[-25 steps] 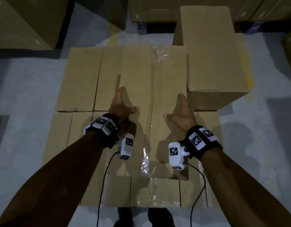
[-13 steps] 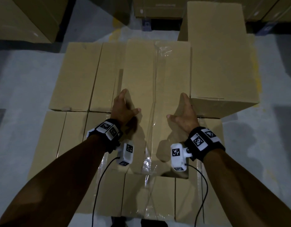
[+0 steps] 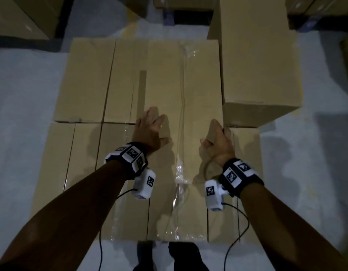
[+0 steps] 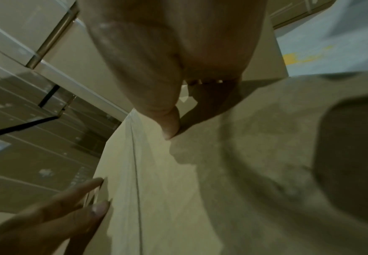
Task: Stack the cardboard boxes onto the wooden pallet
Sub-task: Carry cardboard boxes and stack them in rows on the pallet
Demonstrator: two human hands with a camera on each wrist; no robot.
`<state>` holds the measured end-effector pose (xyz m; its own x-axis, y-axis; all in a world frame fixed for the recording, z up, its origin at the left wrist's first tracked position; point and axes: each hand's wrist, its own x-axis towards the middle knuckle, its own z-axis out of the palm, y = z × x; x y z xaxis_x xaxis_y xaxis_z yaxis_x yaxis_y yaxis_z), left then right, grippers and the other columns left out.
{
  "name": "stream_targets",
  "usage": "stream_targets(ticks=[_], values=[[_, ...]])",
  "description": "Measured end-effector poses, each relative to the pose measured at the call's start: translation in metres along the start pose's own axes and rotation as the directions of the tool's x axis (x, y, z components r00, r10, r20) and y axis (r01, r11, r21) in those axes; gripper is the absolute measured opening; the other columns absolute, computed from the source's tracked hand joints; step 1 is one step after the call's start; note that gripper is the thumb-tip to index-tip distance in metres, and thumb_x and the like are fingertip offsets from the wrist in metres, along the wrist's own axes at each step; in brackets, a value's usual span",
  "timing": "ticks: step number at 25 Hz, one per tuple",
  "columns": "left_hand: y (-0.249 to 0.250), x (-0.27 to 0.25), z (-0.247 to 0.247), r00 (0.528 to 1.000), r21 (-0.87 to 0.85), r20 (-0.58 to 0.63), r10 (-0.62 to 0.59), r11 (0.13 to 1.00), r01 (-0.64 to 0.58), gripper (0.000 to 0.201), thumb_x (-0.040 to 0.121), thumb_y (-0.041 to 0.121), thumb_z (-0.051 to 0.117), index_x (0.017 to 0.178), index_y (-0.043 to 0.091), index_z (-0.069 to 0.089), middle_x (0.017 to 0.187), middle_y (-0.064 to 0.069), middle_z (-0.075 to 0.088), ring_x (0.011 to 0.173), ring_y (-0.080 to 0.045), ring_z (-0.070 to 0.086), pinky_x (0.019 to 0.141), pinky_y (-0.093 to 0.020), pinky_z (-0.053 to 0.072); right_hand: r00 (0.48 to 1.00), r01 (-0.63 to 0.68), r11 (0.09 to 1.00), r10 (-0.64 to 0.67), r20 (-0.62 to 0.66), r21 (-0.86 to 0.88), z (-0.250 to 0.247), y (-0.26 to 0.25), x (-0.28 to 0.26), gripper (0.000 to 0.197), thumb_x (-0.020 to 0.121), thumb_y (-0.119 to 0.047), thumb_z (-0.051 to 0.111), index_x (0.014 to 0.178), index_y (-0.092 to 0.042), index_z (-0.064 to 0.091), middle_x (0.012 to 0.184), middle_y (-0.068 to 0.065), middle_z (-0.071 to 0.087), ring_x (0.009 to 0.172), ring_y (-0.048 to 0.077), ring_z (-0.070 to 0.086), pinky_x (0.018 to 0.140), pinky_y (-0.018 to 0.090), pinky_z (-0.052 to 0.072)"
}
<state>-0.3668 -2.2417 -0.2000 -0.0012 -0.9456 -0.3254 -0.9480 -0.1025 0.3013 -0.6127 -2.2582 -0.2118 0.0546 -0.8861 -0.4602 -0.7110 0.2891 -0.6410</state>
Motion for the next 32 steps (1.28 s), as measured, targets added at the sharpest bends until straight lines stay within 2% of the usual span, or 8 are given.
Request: stream_targets(ticks=[2,5,8,12,17,21,25,32], values=[[0.013,-0.021,-0.001,0.989,0.117,0.101,0.110,0.986,-0.122,0.087,0.082,0.061,0.065,0.152,0.024,0.031,0.165,-0.011,0.008,0.151,-0.032,0.007,0.121,-0.052,0.013,1.000,0.007,1.000,-0.007,0.009,-0.020,-0.002,0.001,-0.013,0.075,0.095,-0.028,0.064,0.158,-0.024,0.023,0.154,0.013,0.026,0.135,0.034,0.039,0.113,0.038,0.035],[0.033,-0.054,0.012,0.954,0.210,0.254,0.159,0.954,-0.215,0.105,0.077,0.079,0.054,0.156,0.023,0.014,0.166,-0.005,-0.001,0.152,-0.028,-0.001,0.122,-0.048,0.006,1.000,0.014,0.988,-0.018,-0.026,-0.154,-0.011,0.001,-0.027,0.063,0.097,-0.031,0.061,0.153,-0.018,0.033,0.152,0.019,0.030,0.132,0.038,0.042,0.109,0.038,0.038],[0.049,-0.074,0.027,0.960,0.240,0.246,0.131,0.952,-0.191,0.127,0.070,0.084,0.057,0.157,0.013,-0.002,0.166,-0.008,-0.006,0.152,-0.029,-0.002,0.122,-0.048,0.008,0.986,0.005,0.963,-0.050,-0.157,-0.270,-0.029,-0.001,-0.020,0.049,0.098,-0.023,0.055,0.142,-0.006,0.044,0.142,0.022,0.042,0.126,0.040,0.047,0.102,0.041,0.042],[0.054,-0.083,0.038,0.964,0.338,0.232,0.132,0.918,-0.208,0.132,0.064,0.086,0.059,0.156,0.022,-0.012,0.163,-0.012,-0.019,0.151,-0.034,-0.009,0.122,-0.051,0.007,0.964,0.034,0.860,-0.162,-0.209,-0.510,-0.065,-0.008,0.009,0.053,0.094,-0.016,0.055,0.143,-0.005,0.039,0.142,0.022,0.040,0.128,0.040,0.042,0.103,0.045,0.039],[0.058,-0.083,0.055,0.975,0.356,0.215,0.047,0.926,-0.123,0.127,0.069,0.071,0.070,0.152,0.032,-0.017,0.161,-0.015,-0.023,0.150,-0.038,-0.014,0.120,-0.057,0.002,0.958,0.114,0.721,-0.261,-0.115,-0.684,-0.080,-0.006,0.058,0.077,0.092,-0.025,0.062,0.156,-0.011,0.021,0.161,0.022,0.018,0.148,0.038,0.020,0.118,0.050,0.023],[0.059,-0.083,0.061,0.984,0.356,0.171,0.056,0.927,-0.114,0.124,0.070,0.064,0.074,0.152,0.032,-0.013,0.162,-0.016,-0.018,0.150,-0.040,-0.011,0.119,-0.058,0.002,0.974,0.136,0.643,-0.224,-0.016,-0.753,-0.083,-0.003,0.095,0.081,0.097,-0.026,0.056,0.159,-0.011,0.006,0.165,0.021,0.003,0.152,0.038,0.006,0.122,0.051,0.011],[0.058,-0.084,0.059,0.986,0.334,0.152,0.067,0.936,-0.115,0.122,0.068,0.059,0.078,0.152,0.034,-0.007,0.162,-0.016,-0.014,0.150,-0.040,-0.009,0.119,-0.058,0.002,0.982,0.122,0.666,-0.190,-0.008,-0.736,-0.083,-0.007,0.118,0.075,0.103,-0.040,0.040,0.160,-0.014,-0.002,0.166,0.017,-0.007,0.153,0.036,-0.004,0.123,0.050,0.003],[0.058,-0.067,0.045,0.985,0.312,0.158,0.076,0.942,-0.123,0.115,0.073,0.052,0.077,0.155,0.037,-0.002,0.163,-0.014,-0.013,0.150,-0.038,-0.009,0.121,-0.053,0.004,0.983,0.115,0.669,-0.183,-0.013,-0.735,-0.074,0.000,0.129,0.076,0.104,-0.034,0.042,0.159,-0.016,-0.008,0.166,0.017,-0.011,0.152,0.038,-0.006,0.122,0.051,0.000]])
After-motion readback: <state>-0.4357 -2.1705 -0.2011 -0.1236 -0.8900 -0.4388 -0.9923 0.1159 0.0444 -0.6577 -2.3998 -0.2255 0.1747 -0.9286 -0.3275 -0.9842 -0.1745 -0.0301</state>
